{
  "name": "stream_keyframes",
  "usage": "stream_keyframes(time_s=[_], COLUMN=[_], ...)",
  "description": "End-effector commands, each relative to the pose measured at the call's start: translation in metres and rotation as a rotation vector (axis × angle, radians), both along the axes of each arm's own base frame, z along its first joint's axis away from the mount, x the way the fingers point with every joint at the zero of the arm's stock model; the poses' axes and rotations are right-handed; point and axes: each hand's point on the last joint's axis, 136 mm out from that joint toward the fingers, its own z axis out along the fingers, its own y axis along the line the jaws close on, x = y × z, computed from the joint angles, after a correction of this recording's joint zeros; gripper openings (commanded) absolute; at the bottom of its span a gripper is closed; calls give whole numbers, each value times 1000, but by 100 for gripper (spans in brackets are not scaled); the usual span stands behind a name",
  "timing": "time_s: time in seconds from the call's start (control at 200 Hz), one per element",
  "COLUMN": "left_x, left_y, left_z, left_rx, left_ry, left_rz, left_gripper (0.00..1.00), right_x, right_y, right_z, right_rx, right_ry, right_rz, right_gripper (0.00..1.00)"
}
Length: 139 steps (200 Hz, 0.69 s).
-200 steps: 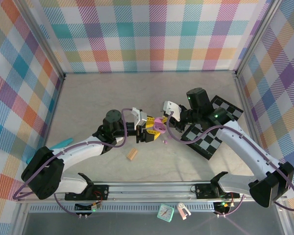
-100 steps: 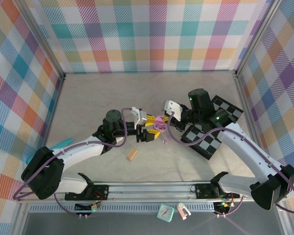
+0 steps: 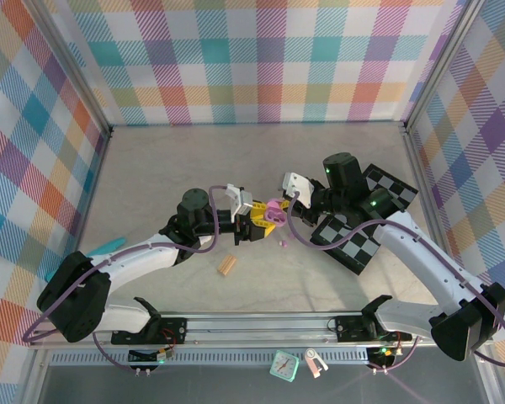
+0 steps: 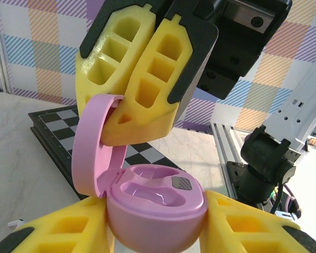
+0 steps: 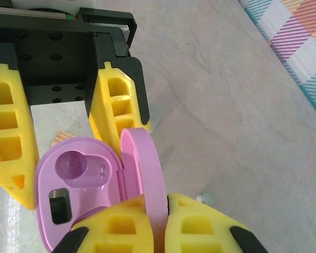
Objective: Insert wireless bluetooth earbuds into charging case
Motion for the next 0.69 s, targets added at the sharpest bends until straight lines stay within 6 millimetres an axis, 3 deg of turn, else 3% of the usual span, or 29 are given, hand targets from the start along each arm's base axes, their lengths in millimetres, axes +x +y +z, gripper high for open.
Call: stream_keyframes(time_s=[0.0,0.195,0.585,0.69], left_x=[-4,-7,-12,-12], left_y=[-2,-1,-3,-4], left_z=[7,7,6,6], left_rx=[-27,-31,-30,-30], left_ry=[-31,-39,-32,-30], left_rz=[-24,-34,-72,-77], left_gripper=[37,50,50,45], right_x=[-7,-11,-12,-12], right_y=[4,5,7,7], right_z=[8,6,8,9], right_rx=[43,42,60,62], right_ry=[8,33,39,37], right_rz=[24,44,49,48], right_gripper=[0,0,0,0])
